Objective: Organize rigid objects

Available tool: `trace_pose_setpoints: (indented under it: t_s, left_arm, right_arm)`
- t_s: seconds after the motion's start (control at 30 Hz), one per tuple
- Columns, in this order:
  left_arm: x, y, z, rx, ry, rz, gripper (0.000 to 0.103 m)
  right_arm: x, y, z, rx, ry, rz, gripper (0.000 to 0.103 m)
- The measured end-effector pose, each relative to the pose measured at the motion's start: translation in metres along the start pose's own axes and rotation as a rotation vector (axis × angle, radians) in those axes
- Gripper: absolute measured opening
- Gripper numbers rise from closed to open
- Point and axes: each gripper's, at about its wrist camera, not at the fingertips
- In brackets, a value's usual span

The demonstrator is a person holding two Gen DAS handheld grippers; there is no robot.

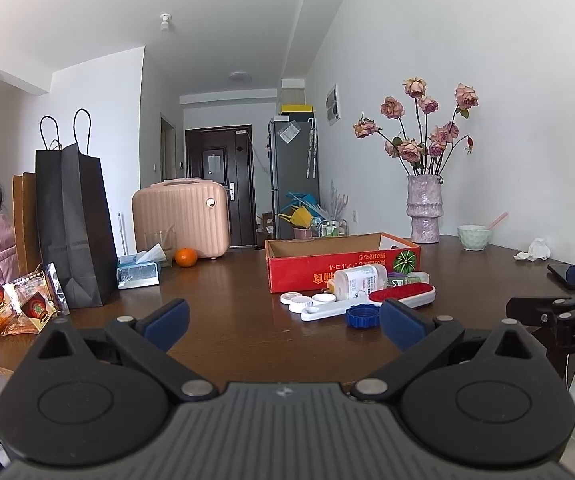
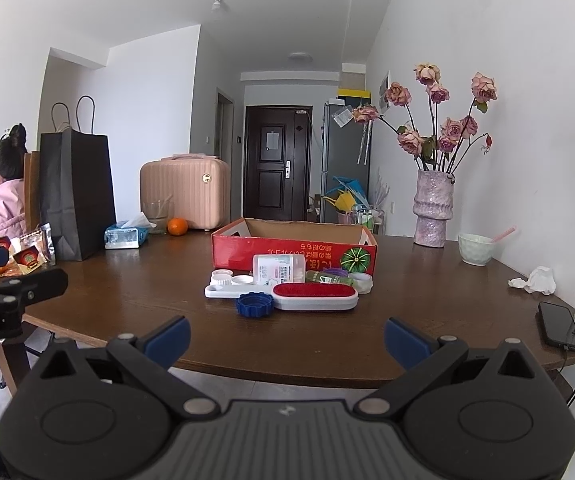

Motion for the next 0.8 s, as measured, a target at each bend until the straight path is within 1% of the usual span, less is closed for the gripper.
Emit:
trace_pose_setpoints:
  t_s: [0.13, 0.23, 0.27, 0.33, 0.4, 0.47, 0.5, 0.6, 0.7, 0.73, 0.77, 0.8]
  left_arm:
    - [0.004, 0.005, 0.0, 0.01, 0.0, -0.021, 0.103]
    - [0.014, 0.021, -0.001, -0.018, 0.003, -0.051, 0.103]
    - [0.018, 0.03, -0.001, -0.019, 0.012, -0.072, 0.103]
    - [0.027, 0.048, -0.002, -0.018, 0.023, -0.122, 0.103]
    - [0.037, 0.066, -0.004, 0.007, 0.031, -0.166, 0.103]
    - [0.048, 0.084, -0.003, 0.034, 0.048, -0.231, 0.103]
    - [0.052, 0.092, -0.003, 0.039, 0.038, -0.229, 0.103]
    - [0.063, 0.112, -0.002, 0.042, 0.081, -0.264, 0.103]
    - [0.068, 0.135, -0.005, 0.029, 0.08, -0.287, 0.103]
    - [0.069, 0.144, -0.006, 0.025, 0.061, -0.3, 0.103]
    - [0.068, 0.154, -0.008, 0.022, 0.089, -0.323, 0.103]
    - [0.069, 0.164, -0.007, 0.022, 0.07, -0.339, 0.103]
  right_arm:
    - [0.003, 0.002, -0.001, -0.008, 0.006, -0.01, 0.103]
    - [0.01, 0.009, -0.001, 0.004, -0.011, 0.003, 0.103]
    - [0.014, 0.015, -0.001, 0.01, -0.018, -0.003, 0.103]
    - [0.021, 0.032, 0.0, 0.018, -0.014, -0.031, 0.103]
    - [0.028, 0.05, 0.005, 0.018, 0.016, -0.059, 0.103]
    - [0.034, 0.07, 0.01, 0.022, 0.049, -0.087, 0.103]
    - [0.037, 0.082, 0.013, 0.023, 0.064, -0.114, 0.103]
    - [0.044, 0.116, 0.021, 0.041, 0.106, -0.193, 0.103]
    - [0.046, 0.141, 0.029, 0.068, 0.127, -0.209, 0.103]
    - [0.046, 0.149, 0.032, 0.072, 0.13, -0.209, 0.103]
    - [0.046, 0.156, 0.035, 0.075, 0.13, -0.215, 0.103]
    - [0.046, 0.164, 0.038, 0.079, 0.131, -0.22, 0.103]
Point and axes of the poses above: each gripper's, at about its wrist camera, not at the fingertips, and y roughly the way its jaws point, z to its right, x to its underside, and after that the axes turned 14 degrees about z, right-handed
